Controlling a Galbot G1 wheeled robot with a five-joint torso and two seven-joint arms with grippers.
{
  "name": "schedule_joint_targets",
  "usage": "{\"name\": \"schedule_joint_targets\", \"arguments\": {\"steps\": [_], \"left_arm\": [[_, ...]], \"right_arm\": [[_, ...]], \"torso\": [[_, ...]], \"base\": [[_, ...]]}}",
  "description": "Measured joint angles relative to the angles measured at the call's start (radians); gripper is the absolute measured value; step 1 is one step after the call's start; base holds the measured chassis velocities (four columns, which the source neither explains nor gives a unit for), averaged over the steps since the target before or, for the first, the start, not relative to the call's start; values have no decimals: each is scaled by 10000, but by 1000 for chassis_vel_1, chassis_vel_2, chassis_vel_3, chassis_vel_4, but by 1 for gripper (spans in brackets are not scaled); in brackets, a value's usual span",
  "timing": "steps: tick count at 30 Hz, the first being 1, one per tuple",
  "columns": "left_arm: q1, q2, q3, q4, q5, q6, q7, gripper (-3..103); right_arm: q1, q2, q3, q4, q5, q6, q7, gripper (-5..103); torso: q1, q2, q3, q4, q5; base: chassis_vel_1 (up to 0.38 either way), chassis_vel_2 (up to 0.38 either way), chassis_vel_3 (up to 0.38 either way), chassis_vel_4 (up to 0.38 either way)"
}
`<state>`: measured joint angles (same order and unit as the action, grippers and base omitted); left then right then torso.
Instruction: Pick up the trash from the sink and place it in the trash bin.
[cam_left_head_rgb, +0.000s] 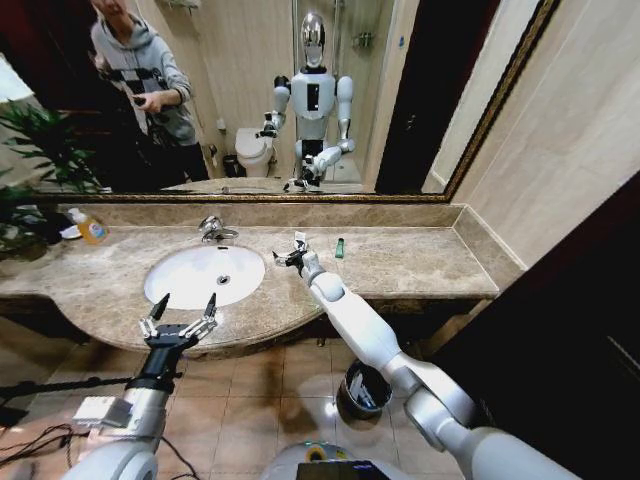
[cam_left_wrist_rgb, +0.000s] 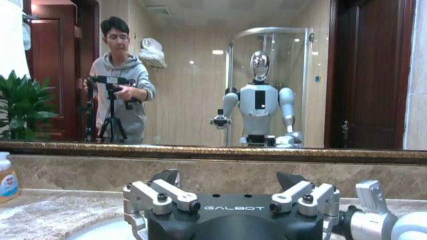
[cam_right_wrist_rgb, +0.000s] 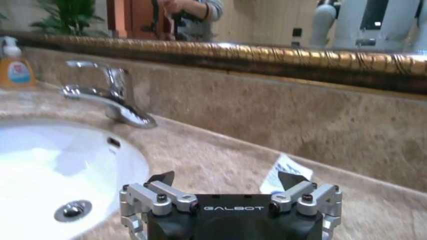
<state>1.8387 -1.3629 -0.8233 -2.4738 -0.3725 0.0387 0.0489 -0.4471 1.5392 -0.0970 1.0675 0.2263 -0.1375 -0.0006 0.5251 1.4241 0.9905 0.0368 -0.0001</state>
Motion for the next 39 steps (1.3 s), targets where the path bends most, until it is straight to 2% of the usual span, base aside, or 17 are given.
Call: {"name": "schedule_joint_targets", "arguments": {"steps": [5,8,11,14,15,17,20,21,23,25,27,29,39], "left_arm": [[0,0,0,0,0,0,-1,100],[0,0,-1,0,0,0,0,100],[0,0,0,0,0,0,0,100],[0,1,0,0,0,0,0,100],[0,0,0,0,0,0,0,100],[0,0,0,0,0,0,0,100],[0,0,0,-1,0,0,0,100],[0,0,0,-1,0,0,0,100],[0,0,0,0,0,0,-1,100],[-1,1,0,0,0,0,0,100],[0,0,0,0,0,0,0,100],[0,0,0,0,0,0,0,100],[0,0,0,0,0,0,-1,100]], "right_arm": [[-206,-123,374,-108,-118,23,33,103],[-336,-286,612,-70,-138,23,91,97],[-425,-448,823,-16,-140,24,142,83],[-456,-497,888,15,-131,24,144,77],[-479,-532,911,47,-120,24,144,66],[-488,-549,912,70,-107,23,142,66],[-492,-561,897,140,-80,24,120,50],[-492,-561,897,140,-80,24,120,50],[-488,-540,863,150,-70,24,101,39],[-481,-529,852,150,-69,26,96,39],[-462,-499,836,150,-68,34,83,28],[-461,-497,830,157,-69,36,78,22],[-611,-770,817,718,76,5,97,22]], "torso": [[-1,0,-1,1,2],[-1,0,-1,-1,2],[-1,0,-1,-1,2],[0,0,-1,-1,2],[0,0,-1,-1,2],[-1,0,-1,0,2],[-1,0,-1,0,2],[-1,0,-1,0,2],[0,0,-1,0,2],[0,0,-1,0,1],[-1,0,-1,0,1],[0,0,-1,0,1],[0,0,-1,1,1]], "base": [[0,0,0,0],[0,0,0,0],[0,0,0,0],[0,0,0,0],[0,0,0,0],[0,0,0,0],[0,0,0,0],[0,0,0,0],[0,0,0,0],[0,0,0,0],[0,0,0,0],[0,0,0,0],[0,0,0,0]]}}
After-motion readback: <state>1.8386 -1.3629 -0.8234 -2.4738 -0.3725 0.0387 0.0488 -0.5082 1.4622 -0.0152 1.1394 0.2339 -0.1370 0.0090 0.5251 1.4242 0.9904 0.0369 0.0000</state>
